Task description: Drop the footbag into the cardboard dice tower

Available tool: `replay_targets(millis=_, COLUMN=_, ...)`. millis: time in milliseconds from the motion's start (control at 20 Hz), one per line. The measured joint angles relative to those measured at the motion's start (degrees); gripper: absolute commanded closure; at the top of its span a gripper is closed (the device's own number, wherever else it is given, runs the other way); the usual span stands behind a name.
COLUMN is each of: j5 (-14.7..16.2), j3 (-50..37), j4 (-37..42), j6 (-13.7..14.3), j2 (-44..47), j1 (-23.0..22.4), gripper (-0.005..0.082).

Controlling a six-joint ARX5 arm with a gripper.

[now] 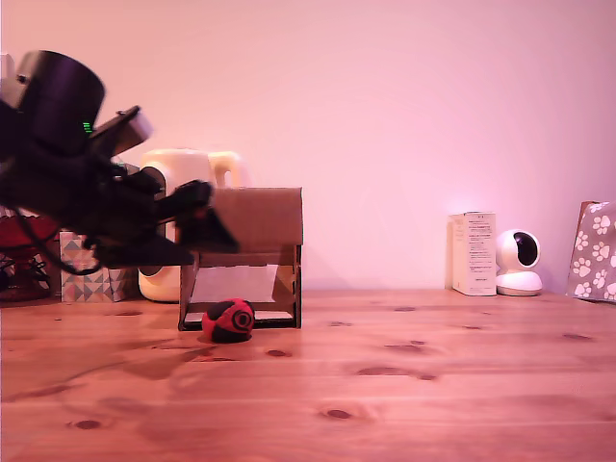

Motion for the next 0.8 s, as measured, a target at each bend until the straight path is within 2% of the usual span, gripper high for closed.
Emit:
replay_targets(millis=300, j5=-0.1, j3=7.5, j4=-3.0, j6=0.0, j2=8.7, j1=-0.8, gripper=-0.0008)
replay_targets(millis=550, j5=-5.9, j3=10.5, j4=-6.3, j6=0.0, j2=12.7, j1=-1.2, gripper=-0.0008)
replay_targets(millis=650, j5=-6.6, j3=10.6, j4=-6.6, j6=0.0, j2=12.9, j1=-1.2, gripper=-0.0006)
replay_targets(millis=750, j5=-6.7, j3=10.6, j4=-7.5, j6=0.0, j2=12.9, j1=-1.2, gripper=0.0068)
replay_targets(millis=800, j5=-6.7, j3=10.6, j4=-7.6, j6=0.0, j2=13.1, j1=-1.2, gripper=0.0148)
